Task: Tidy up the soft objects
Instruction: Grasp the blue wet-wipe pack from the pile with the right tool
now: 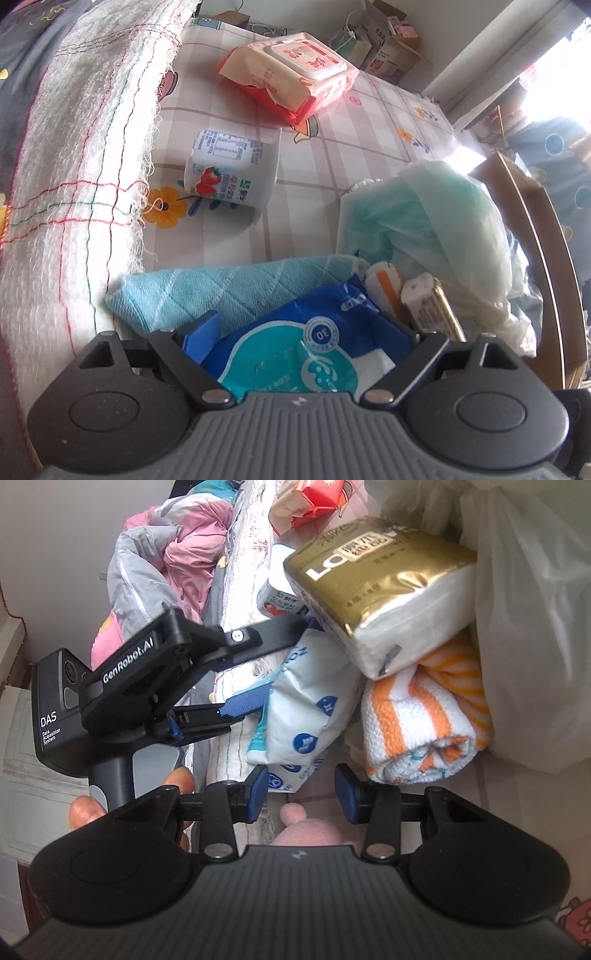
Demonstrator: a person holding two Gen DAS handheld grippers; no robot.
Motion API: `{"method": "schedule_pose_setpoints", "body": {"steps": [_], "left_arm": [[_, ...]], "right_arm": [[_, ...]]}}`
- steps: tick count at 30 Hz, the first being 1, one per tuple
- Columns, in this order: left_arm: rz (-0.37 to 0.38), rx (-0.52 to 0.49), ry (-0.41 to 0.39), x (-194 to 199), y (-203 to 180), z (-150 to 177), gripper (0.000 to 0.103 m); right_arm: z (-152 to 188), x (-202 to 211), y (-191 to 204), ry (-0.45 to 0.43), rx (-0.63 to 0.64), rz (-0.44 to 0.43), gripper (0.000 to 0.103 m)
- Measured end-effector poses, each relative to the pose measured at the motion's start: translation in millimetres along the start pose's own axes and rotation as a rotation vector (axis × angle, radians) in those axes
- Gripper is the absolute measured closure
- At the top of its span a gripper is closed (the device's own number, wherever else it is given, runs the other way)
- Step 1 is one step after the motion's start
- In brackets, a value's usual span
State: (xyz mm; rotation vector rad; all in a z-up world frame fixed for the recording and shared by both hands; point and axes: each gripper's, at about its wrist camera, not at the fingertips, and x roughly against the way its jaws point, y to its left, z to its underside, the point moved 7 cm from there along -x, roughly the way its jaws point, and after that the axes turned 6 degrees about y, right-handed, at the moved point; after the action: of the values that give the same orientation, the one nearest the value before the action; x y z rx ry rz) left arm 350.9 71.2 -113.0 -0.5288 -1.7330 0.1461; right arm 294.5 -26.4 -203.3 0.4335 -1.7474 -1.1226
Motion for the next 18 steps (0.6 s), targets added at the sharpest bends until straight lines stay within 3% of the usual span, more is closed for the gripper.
{"method": "schedule_pose_setpoints", "body": {"steps": [8,10,18], "left_arm": [[0.015,0.039,0.037,4.4,-5.2,10.7,0.017],[-0.015,0.023,0.016,11.8,-9.5,12.7,0.018],[-0.018,0.022,-0.051,59.4,-31.8,30.3,0.02]], "right_arm": [[-6.0,-4.1,-5.7,-0.004,-0.05,-0.032,0.062],[-7.8,-3.1,-7.1,-0.003,-0.055,-0.051,0.07],[0.4,22.6,14.5,0.029,0.036,-0.115,0.072]]}}
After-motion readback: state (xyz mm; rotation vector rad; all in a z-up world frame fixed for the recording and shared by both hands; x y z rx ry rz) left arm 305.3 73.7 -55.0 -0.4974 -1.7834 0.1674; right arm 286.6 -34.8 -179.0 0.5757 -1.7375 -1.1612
